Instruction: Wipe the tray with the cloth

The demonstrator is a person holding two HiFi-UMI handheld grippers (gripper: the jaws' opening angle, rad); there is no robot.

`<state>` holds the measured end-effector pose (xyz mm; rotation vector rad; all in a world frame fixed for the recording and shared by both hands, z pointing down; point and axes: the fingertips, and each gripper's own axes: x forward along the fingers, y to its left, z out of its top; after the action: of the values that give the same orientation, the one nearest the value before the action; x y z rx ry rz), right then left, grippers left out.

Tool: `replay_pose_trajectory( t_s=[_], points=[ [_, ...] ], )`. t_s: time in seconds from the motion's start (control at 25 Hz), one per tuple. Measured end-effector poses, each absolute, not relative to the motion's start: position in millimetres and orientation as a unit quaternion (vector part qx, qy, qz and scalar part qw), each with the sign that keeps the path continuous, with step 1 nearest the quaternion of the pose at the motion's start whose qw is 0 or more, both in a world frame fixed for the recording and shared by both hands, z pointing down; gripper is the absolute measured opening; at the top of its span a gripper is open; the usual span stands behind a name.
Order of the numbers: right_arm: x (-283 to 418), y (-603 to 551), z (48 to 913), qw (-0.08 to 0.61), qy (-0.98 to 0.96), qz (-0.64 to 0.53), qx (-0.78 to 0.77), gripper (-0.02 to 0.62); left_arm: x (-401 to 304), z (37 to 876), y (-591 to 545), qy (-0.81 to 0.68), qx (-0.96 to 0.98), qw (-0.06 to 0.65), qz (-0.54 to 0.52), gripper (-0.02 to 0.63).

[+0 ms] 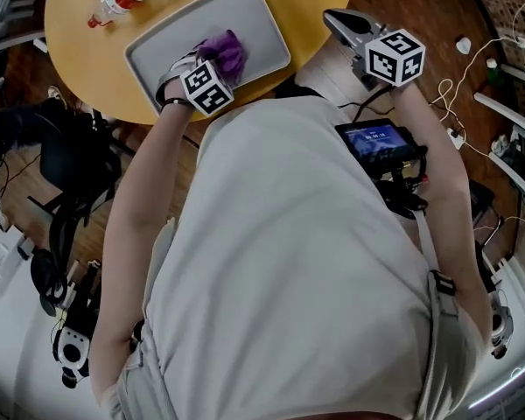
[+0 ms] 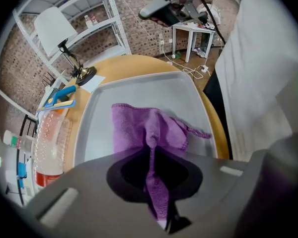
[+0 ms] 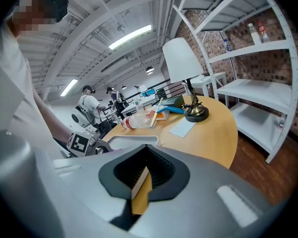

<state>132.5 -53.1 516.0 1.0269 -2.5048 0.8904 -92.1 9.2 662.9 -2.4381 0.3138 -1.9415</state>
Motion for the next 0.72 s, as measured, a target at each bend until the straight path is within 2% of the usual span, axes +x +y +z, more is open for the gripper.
replay_pose_trajectory(
  t_s=[0.36, 0.72],
  points=[
    [118.7, -55.4, 509.7, 0.152, -0.88, 0.301, 0.333, 0.003, -74.6, 658.2, 50.6, 0.042, -0.8, -0.07, -0.594, 0.029],
    [125.5, -55.2, 511.9, 0.151, -0.875, 0.307, 0.344, 0.002, -59.4, 657.6, 58.5, 0.029, -0.808, -0.085, -0.582, 0.029]
  ],
)
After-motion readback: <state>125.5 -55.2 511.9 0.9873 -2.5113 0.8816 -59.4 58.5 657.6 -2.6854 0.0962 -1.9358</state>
